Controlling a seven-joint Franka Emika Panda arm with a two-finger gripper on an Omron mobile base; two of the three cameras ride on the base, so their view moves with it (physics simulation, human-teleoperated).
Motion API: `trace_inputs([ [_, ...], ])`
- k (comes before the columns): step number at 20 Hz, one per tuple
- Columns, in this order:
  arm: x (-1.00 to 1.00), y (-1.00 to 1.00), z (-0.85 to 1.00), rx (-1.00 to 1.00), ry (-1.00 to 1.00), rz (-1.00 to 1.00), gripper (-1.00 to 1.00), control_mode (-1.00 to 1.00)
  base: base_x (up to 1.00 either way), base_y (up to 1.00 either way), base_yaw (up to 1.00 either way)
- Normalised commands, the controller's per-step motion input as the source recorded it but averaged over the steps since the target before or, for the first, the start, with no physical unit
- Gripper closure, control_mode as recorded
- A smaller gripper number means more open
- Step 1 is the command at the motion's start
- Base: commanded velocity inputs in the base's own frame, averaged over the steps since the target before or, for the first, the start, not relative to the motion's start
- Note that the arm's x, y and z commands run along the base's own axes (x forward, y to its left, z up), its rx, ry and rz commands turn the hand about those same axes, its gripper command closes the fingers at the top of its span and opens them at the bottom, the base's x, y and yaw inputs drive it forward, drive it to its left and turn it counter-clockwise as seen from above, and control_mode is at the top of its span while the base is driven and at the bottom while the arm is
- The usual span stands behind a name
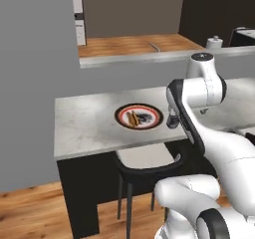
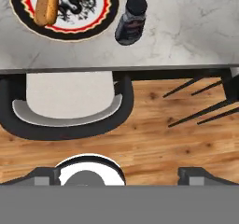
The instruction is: Move the hot dog bun to the plate on the dining table and place the condiment next to that plate. Then navigate to the fridge and take the sausage and place it on the plate as well.
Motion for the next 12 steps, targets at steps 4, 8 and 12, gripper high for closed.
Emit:
trace_inputs([
  [4, 0.00, 0.00, 0.00, 0.00, 0.00, 0.00, -1.00, 1.00, -0.92, -0.76, -0.22],
  [8, 0.00, 0.00, 0.00, 0.00, 0.00, 0.00, -1.00, 1.00, -0.39, -1.00, -0.18],
  [12, 0.00, 0.00, 0.00, 0.00, 0.00, 0.00, -1.00, 1.00, 0.00, -1.00, -0.09],
])
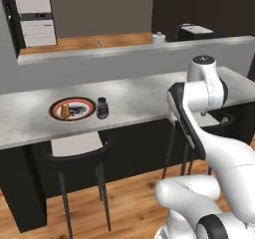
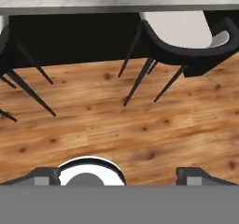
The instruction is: Move the hot dog bun to the plate on the dining table and place the condiment next to that plate. Then navigate to the fridge and take the sausage and place it on the plate as well.
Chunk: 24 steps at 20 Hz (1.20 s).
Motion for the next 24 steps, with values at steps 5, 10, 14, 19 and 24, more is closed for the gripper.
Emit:
trace_inputs([
  [5, 0.00, 0.00, 0.00, 0.00, 0.00, 0.00, -1.00, 1.00, 0.10, -1.00, -0.05],
  [10, 0.00, 0.00, 0.00, 0.00, 0.00, 0.00, -1.00, 1.00, 0.24, -1.00, -0.01],
  [14, 0.00, 0.00, 0.00, 0.00, 0.00, 0.00, -1.00, 1.00, 0.20, -1.00, 0.00],
  [19, 0.00, 0.00, 0.00, 0.00, 0.00, 0.00, -1.00, 1.00, 0.28, -1.00, 0.00],
  [24, 0.00, 0.00, 0.00, 0.00, 0.00, 0.00, -1.00, 1.00, 0.48, -1.00, 0.00],
])
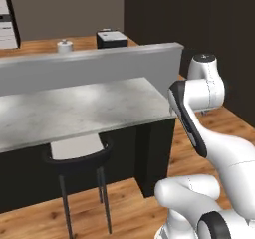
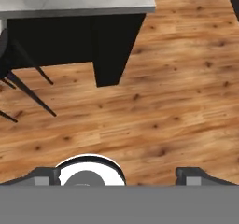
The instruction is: Move the hot dog bun to the plate on the dining table and place the condiment next to that plate. Then navigate to the fridge and take the sausage and place it on the plate as well.
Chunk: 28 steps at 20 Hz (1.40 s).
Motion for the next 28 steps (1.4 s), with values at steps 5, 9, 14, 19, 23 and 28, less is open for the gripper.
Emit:
trace_inputs([
  [5, 0.00, 0.00, 0.00, 0.00, 0.00, 0.00, -1.00, 1.00, 0.53, -1.00, 0.00],
  [9, 0.00, 0.00, 0.00, 0.00, 0.00, 0.00, -1.00, 1.00, 0.61, -1.00, 0.02],
  [14, 0.00, 0.00, 0.00, 0.00, 0.00, 0.00, -1.00, 1.00, 0.79, -1.00, 0.05],
  [19, 0.00, 0.00, 0.00, 0.00, 0.00, 0.00, -1.00, 1.00, 0.99, -1.00, 0.06],
  [23, 0.00, 0.00, 0.00, 0.00, 0.00, 0.00, -1.00, 1.00, 1.00, -1.00, 0.10],
  [28, 0.00, 0.00, 0.00, 0.00, 0.00, 0.00, -1.00, 1.00, 1.00, -1.00, 0.14],
])
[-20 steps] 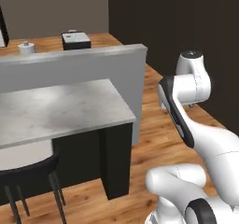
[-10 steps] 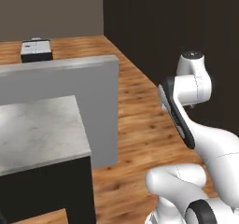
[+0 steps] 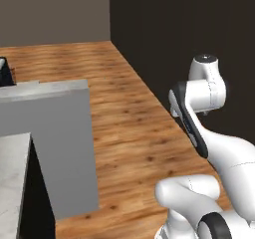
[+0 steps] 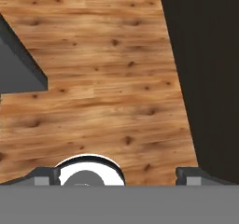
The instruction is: Move the hot dog bun to the plate on the dining table and place the condiment next to that plate. Then navigate to the fridge and take the sausage and place it on the plate as well.
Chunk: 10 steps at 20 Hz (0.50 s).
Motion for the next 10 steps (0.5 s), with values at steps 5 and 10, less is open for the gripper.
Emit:
trace_inputs([
  [5, 0.00, 0.00, 0.00, 0.00, 0.00, 0.00, -1.00, 1.00, 1.00, -0.84, 0.19],
  [10, 0.00, 0.00, 0.00, 0.00, 0.00, 0.00, -1.00, 1.00, 1.00, -0.57, 0.23],
])
